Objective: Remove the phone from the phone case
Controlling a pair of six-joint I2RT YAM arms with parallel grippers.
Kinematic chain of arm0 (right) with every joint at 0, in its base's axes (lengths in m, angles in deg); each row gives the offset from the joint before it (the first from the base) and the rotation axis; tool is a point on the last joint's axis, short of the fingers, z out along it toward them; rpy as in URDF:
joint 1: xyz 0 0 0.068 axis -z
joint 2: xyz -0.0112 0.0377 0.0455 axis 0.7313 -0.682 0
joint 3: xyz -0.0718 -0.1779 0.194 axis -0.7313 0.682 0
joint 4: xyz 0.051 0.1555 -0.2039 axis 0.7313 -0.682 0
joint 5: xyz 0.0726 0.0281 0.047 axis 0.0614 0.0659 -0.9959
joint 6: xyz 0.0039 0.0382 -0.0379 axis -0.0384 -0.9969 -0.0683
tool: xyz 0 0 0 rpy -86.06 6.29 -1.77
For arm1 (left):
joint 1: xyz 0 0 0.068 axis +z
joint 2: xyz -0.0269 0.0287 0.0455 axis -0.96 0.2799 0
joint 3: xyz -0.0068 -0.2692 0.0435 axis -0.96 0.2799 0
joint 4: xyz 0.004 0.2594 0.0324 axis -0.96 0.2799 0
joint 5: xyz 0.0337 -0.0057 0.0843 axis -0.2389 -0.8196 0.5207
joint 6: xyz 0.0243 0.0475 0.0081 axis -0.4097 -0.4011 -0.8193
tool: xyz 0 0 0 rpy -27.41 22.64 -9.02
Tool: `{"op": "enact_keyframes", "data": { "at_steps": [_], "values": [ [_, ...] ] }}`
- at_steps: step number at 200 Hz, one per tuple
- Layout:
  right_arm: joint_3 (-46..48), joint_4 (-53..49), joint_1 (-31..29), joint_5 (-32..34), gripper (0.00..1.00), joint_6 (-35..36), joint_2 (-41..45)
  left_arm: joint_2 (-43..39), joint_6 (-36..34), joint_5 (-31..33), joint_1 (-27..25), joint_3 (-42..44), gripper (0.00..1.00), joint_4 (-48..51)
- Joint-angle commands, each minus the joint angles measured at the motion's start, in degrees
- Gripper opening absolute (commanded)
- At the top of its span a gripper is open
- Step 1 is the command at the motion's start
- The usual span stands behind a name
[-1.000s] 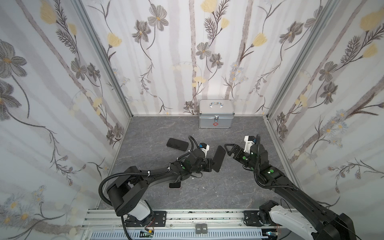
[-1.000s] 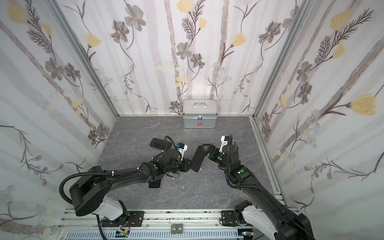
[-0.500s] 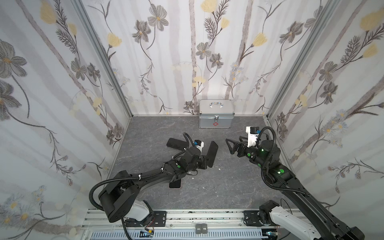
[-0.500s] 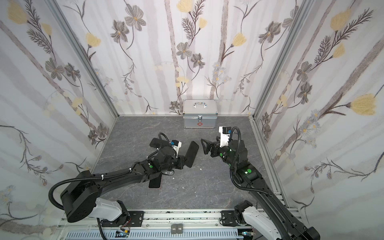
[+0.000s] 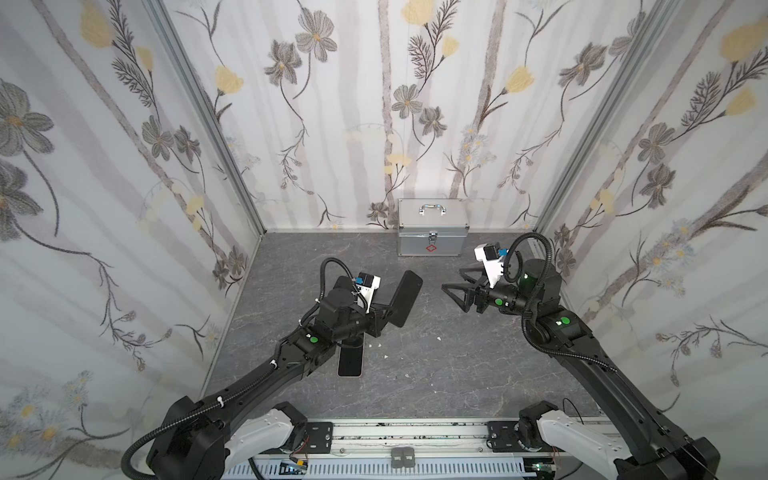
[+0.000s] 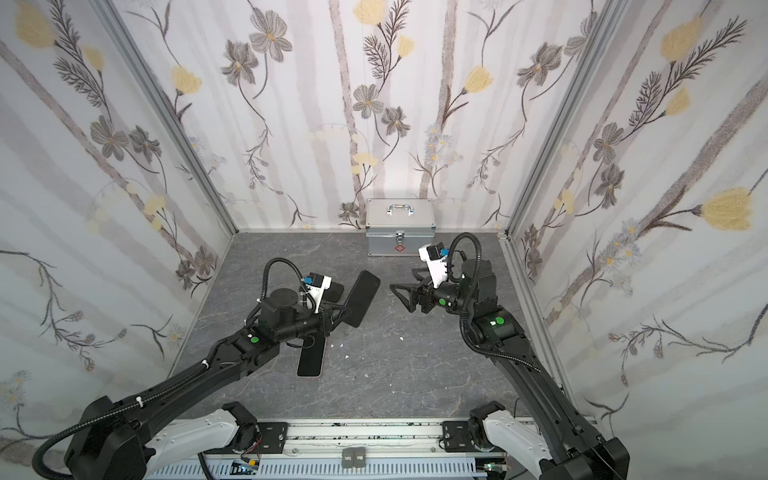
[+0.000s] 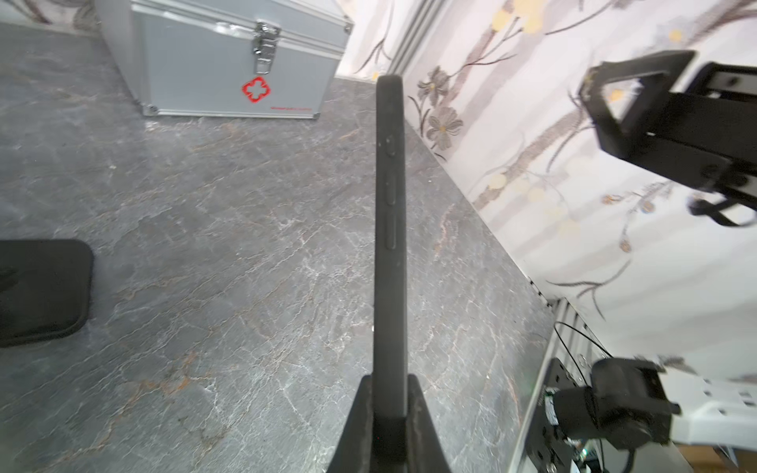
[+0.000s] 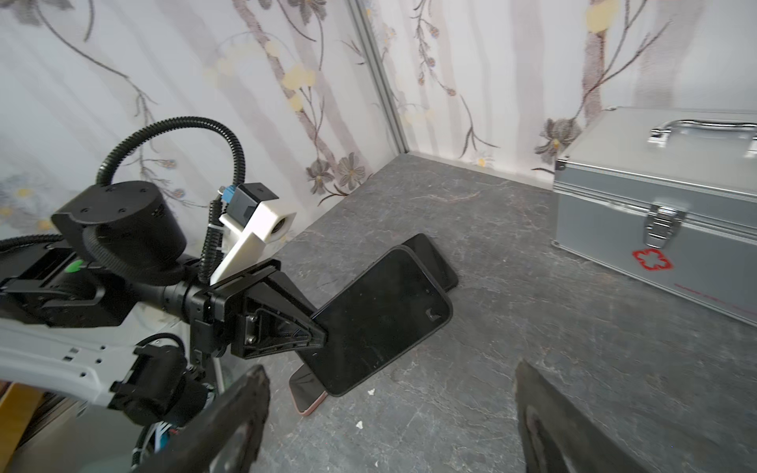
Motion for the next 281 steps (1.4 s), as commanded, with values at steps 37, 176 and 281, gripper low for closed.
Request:
{"op": "enact_keyframes", "data": {
  "at_steps": [37,176,281],
  "values": [
    [-2.98,-0.12,0.26,-14.82,0.85,3.47,-2.4,-6.57,-10.14,-6.1,0.61,0.99,0.0,-2.96],
    [-6.05,-1.84,0.02,-18.85,0.71,4.34,-10.03,-4.01,-13.41,-10.21,0.7,-0.92,0.0,-2.25],
    [-7.87,-1.37,-0.91,-21.15,0.64,3.29,-13.34,-4.8,-17.41,-17.19,0.65,-0.73,0.0,-2.2]
  ]
}}
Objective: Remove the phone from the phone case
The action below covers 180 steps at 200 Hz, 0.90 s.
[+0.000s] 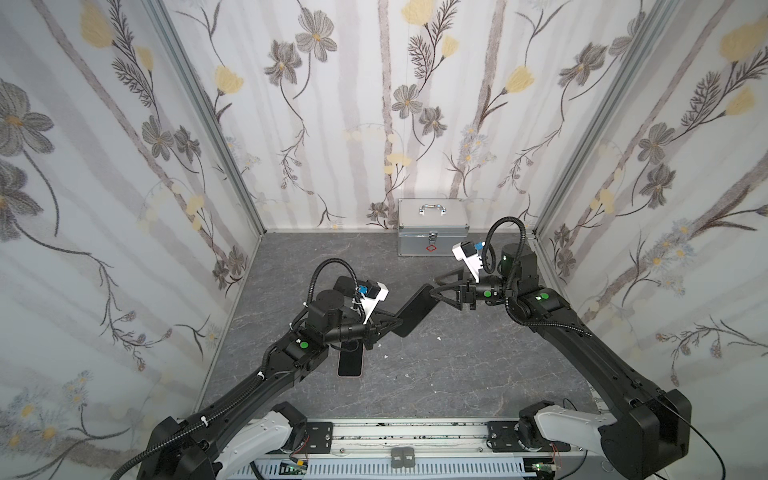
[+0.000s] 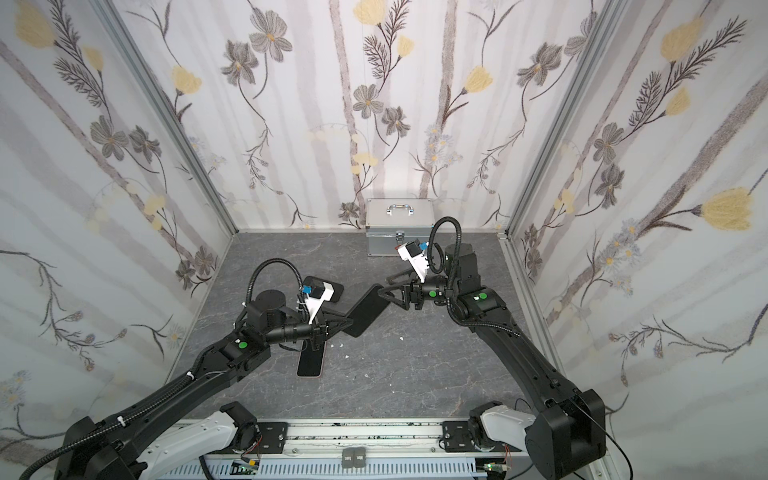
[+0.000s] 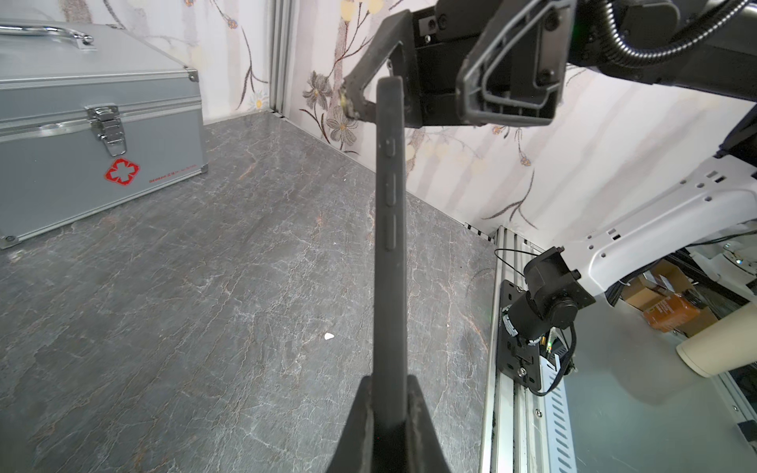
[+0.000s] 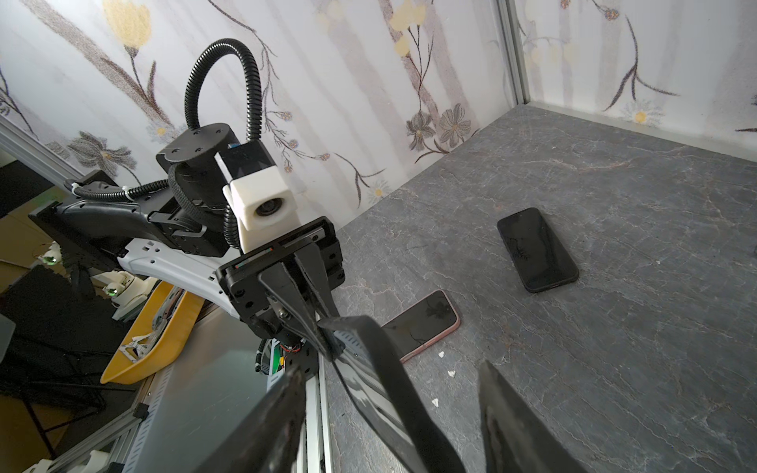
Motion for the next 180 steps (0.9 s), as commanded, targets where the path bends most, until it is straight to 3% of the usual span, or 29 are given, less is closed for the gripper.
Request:
{"op": "enact_keyframes", "data": {
  "at_steps": [1,37,93,180],
  "values": [
    [-0.72,1.19,-0.45,-2.52,0.64,0.26,-0.63,-0.63,-1.88,-2.58,0.08,-0.38,0.0,-2.71],
    [-0.85,1.51,-0.78,-6.0,0.51,-0.12,-1.24,-0.99,-2.75,-2.47,0.13,0.1,0.0,-2.54],
    [0.59,5.63,-1.27,-9.44,0.41,-4.86,-1.77,-0.81,-3.52,-3.07,0.03,0.01,0.0,-2.56],
    [1.04,5.99,-1.81,-13.18,0.37,-5.85,-2.12,0.16,-5.03,-3.57,0.1,0.62,0.0,-2.3]
  ]
}}
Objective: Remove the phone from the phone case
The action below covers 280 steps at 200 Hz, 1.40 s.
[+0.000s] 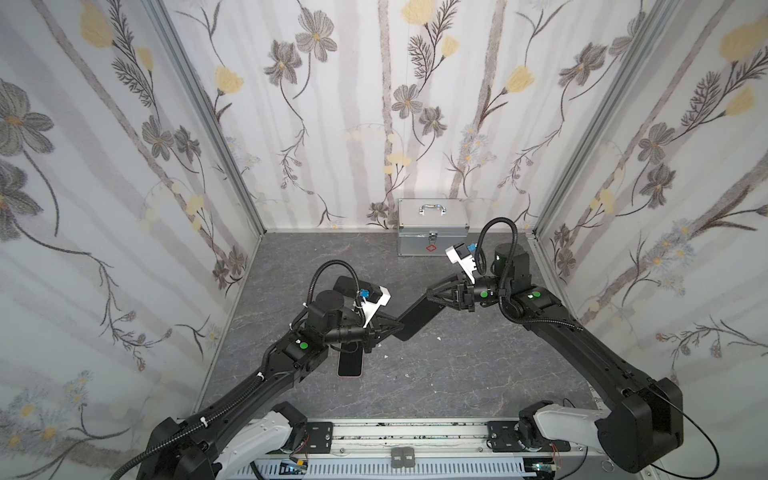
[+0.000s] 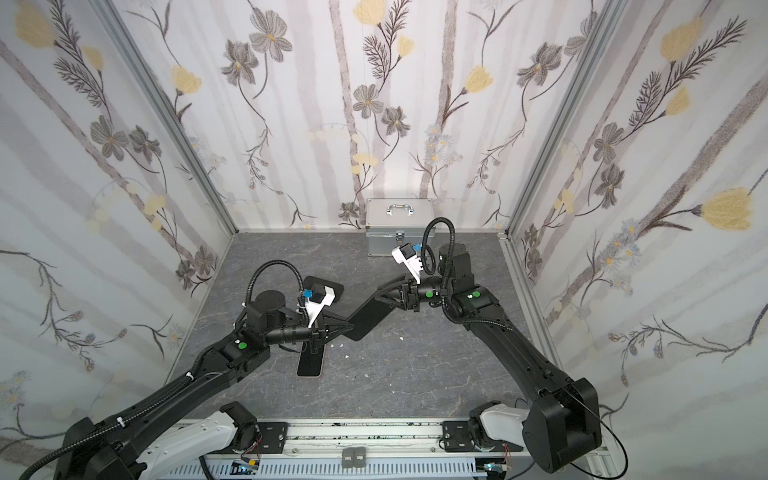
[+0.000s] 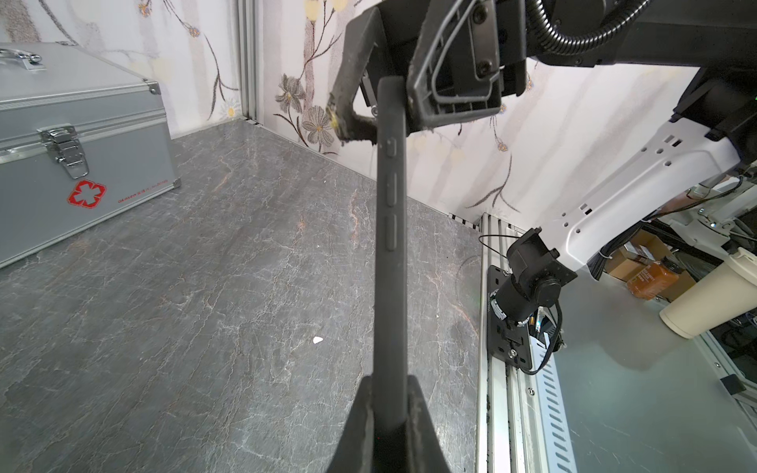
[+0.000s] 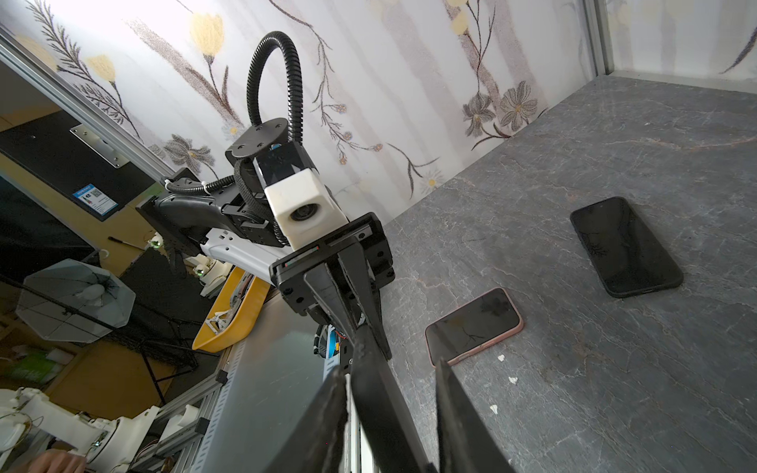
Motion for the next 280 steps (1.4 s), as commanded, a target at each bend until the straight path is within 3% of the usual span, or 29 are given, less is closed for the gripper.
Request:
{"op": "enact_keyframes", "data": {
  "at_steps": [1,86,140,215,280],
  "values": [
    [0.12,2.32,-0.23,-4.05,0.37,-0.29,-0.04,0.07,-1.32,0.14,0.04,0.29,0.0,-2.3],
    [1.61,0.31,-0.22,-5.38,0.25,-4.89,-0.75,-1.6,-5.37,7.3,0.04,-1.03,0.0,-2.21],
    [2.9,1.79,-0.26,-6.58,0.23,-9.05,-0.7,-0.65,-9.47,11.18,0.13,-3.68,0.0,-2.13],
    [5.67,11.4,-0.25,-7.83,0.28,-20.92,0.08,2.17,-18.18,19.95,0.09,-8.17,0.0,-0.32],
    [6.78,12.56,-0.3,-7.08,0.31,-22.94,0.17,3.32,-21.9,25.81,0.1,-11.04,0.0,0.03]
  ]
}}
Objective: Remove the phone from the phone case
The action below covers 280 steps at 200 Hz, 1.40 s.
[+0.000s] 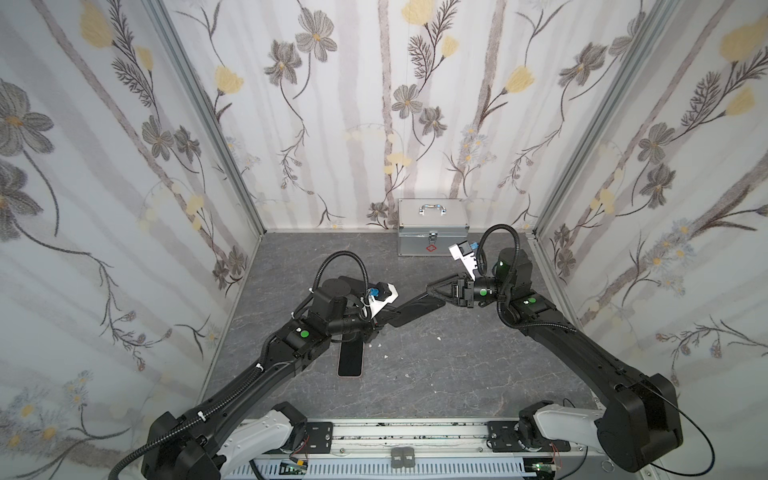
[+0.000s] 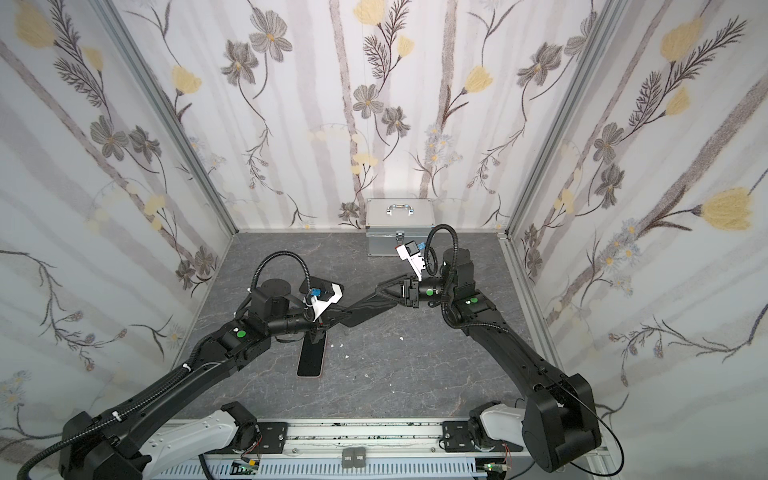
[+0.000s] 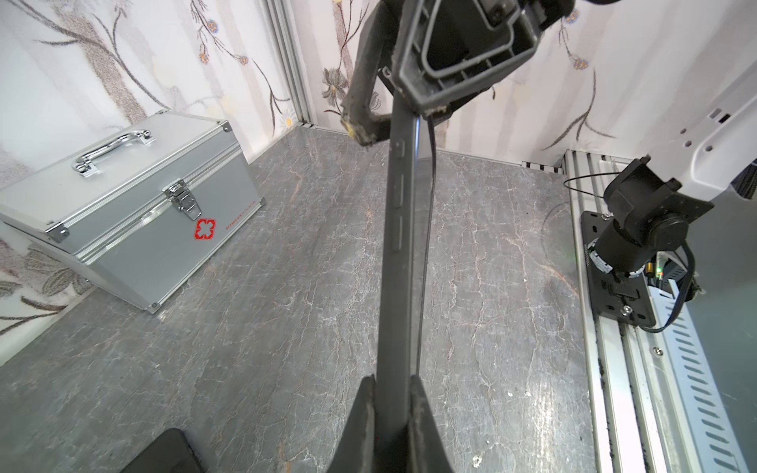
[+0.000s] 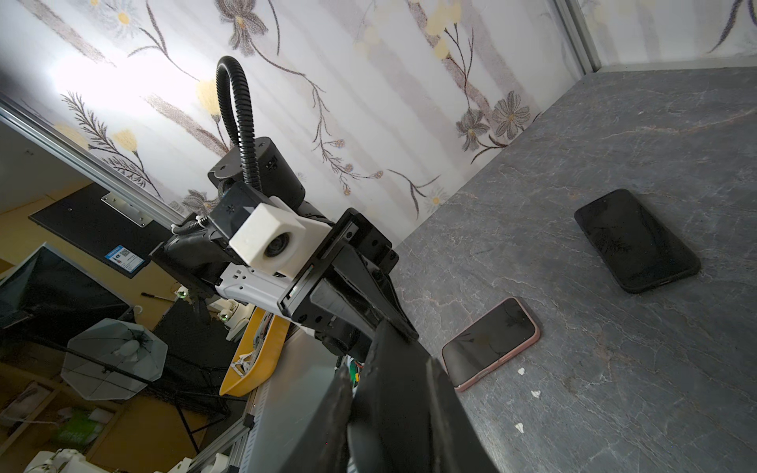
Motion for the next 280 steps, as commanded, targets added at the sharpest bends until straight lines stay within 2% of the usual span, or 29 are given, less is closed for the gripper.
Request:
{"op": "enact_keyframes", "data": {
  "at_steps": [1,35,51,62,78,90,104,126,154,183,220,260,280],
  "values": [
    [0.65,-3.86,-0.8,-8.0,0.31,-5.29,0.33,0.02,-0.78,14.37,0.23,-1.61,0.0,-12.88],
    [1.27,0.79,-0.52,-2.9,0.43,-11.42,1.77,-1.11,-0.42,14.42,0.15,-0.46,0.0,-12.9],
    [2.94,8.47,-0.33,1.23,0.54,-18.86,3.36,-1.84,0.67,13.75,0.01,0.57,0.0,-12.91],
    [2.99,10.24,-0.22,4.74,0.6,-20.53,4.46,-2.34,1.55,13.17,-0.09,1.16,0.0,-12.93],
    [2.26,7.83,0.3,11.63,0.68,-17.84,6.73,-2.92,3.15,12.43,-0.35,2.04,0.0,-13.07],
    [0.94,1.63,0.54,18.12,0.7,-11.93,8.4,-3.1,5.39,11.91,-0.55,2.65,0.0,-13.32],
    [0.4,-5.64,0.38,29.12,0.7,-4.57,11.04,-3.32,9.64,10.99,-0.67,3.06,0.0,-14.35],
    [5.12,-4.03,0.44,36.91,0.71,-1.76,15.25,-4.61,17.41,8.45,-0.7,4.78,0.0,-19.8],
    [11.93,5.6,0.45,33.97,0.72,-1.84,18.66,-5.42,22.99,5.77,-0.96,4.86,0.0,-22.58],
    [9.9,5.93,0.67,27.22,0.74,2.09,18.55,-6.42,21.33,4.85,-2.06,6.18,0.0,-22.93],
    [-0.9,-4.35,1.28,25.05,0.83,9.62,18.03,-6.07,18.01,-1.66,-2.22,7.42,0.0,-22.93],
    [-10.0,-21.41,1.47,15.73,0.81,22.74,13.32,-6.14,14.15,-4.1,-2.25,7.44,0.0,-21.1],
    [-11.28,-26.49,1.34,12.33,0.79,25.97,11.43,-5.64,13.1,-5.52,-2.22,6.0,0.0,-18.82]
  ]
}}
